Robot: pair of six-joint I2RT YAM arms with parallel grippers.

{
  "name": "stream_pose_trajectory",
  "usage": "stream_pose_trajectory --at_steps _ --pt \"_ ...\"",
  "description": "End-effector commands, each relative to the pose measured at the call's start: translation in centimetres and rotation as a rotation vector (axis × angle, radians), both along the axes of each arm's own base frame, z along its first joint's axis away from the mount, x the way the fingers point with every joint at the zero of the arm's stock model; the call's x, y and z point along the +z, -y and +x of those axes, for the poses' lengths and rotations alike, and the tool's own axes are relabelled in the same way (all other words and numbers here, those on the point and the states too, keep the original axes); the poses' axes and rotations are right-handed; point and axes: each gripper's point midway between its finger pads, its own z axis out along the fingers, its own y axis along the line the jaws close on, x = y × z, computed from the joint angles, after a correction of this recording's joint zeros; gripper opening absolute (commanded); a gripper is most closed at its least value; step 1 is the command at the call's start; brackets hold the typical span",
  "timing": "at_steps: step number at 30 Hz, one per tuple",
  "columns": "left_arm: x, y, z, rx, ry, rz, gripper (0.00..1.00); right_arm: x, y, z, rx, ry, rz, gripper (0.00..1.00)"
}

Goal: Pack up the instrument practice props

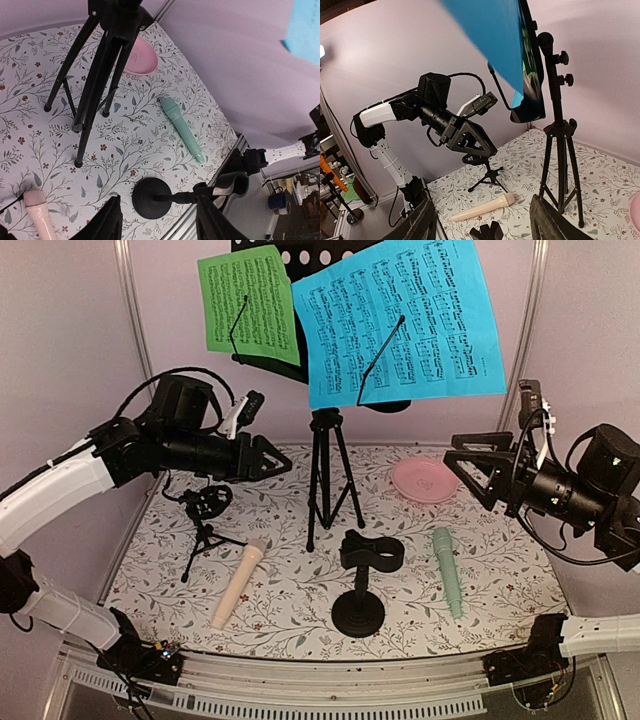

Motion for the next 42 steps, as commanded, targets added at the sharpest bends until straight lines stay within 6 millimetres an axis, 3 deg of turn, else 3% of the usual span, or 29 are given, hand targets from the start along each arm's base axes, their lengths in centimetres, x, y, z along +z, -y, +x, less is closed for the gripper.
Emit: stream_pose_trajectory --at_steps 1,5,9,20,23,28,34,37,42 --pt "4.0 -1.4 -0.4 0.006 0.140 -0.052 0.53 1.9 2.6 -0.1 -0.092 0.136 -0.074 0.66" --pt "5.1 -2.1 -1.3 0.001 0.179 -0.084 0.53 2.9 3.6 -0.4 -0.109 0.151 -0.088 0.66" --pt "7.1 -2.5 -1.8 -0.004 0.228 -0.127 0.57 5.9 5.2 -1.0 -0.137 0.188 -0.018 0.66" --pt "12.1 -3.2 -1.7 0.052 0.297 -0.225 0.90 13.3 9.0 -2.9 -0.184 0.277 0.161 0.74" --pt "13.0 -3.0 -1.7 0.044 0.314 -0.249 0.99 14.1 8.3 -2.2 -0.198 0.271 0.151 0.75" --pt "14.9 -2.0 -1.9 0.000 0.333 -0.318 0.99 15.8 6.1 -1.1 -0.178 0.289 0.142 0.74" --pt "17.2 -0.8 -2.2 -0.061 0.357 -0.391 0.99 17.5 3.8 2.0 -0.249 0.253 0.142 0.68" --pt "17.8 -0.1 -2.5 -0.101 0.363 -0.403 0.99 17.7 3.2 3.4 -0.295 0.225 0.141 0.58" --pt "18.5 1.3 -3.9 -0.177 0.405 -0.406 0.97 17.4 2.2 4.2 -0.297 0.214 0.137 0.35"
